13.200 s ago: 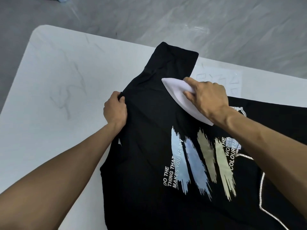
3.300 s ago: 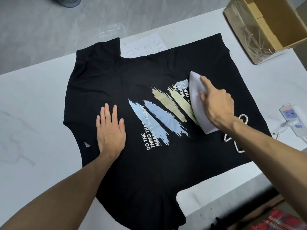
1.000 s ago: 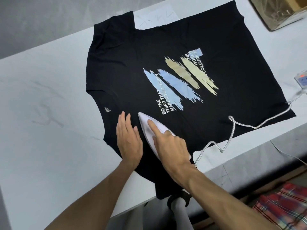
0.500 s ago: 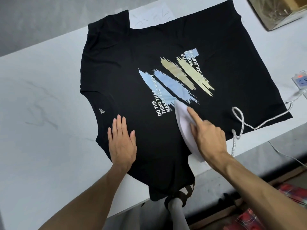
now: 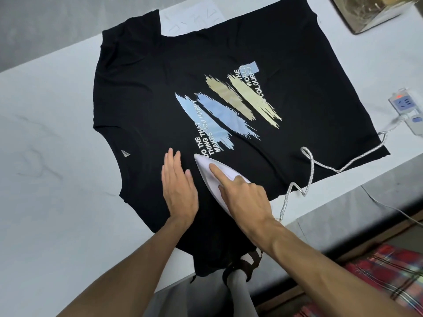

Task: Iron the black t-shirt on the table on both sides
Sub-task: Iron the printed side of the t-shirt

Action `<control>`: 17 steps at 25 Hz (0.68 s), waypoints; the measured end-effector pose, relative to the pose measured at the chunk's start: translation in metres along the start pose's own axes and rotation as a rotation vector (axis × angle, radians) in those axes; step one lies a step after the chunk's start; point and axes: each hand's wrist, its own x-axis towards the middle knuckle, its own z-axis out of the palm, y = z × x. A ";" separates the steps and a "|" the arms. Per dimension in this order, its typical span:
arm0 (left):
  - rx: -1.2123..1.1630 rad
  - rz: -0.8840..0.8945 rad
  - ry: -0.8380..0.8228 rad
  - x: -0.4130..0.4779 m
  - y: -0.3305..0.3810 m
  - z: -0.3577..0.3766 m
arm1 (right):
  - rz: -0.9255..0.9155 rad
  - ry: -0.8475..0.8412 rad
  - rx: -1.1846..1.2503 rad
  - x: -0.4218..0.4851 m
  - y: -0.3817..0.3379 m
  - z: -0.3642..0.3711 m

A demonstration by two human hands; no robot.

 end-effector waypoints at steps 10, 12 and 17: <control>0.360 -0.008 -0.119 0.000 0.009 0.018 | 0.174 -0.004 0.104 -0.001 0.091 -0.023; 0.368 -0.008 -0.128 0.000 0.008 0.018 | 0.198 0.002 0.116 0.000 0.103 -0.025; 0.349 -0.013 -0.125 0.000 0.011 0.017 | 0.213 -0.012 0.142 0.004 0.116 -0.031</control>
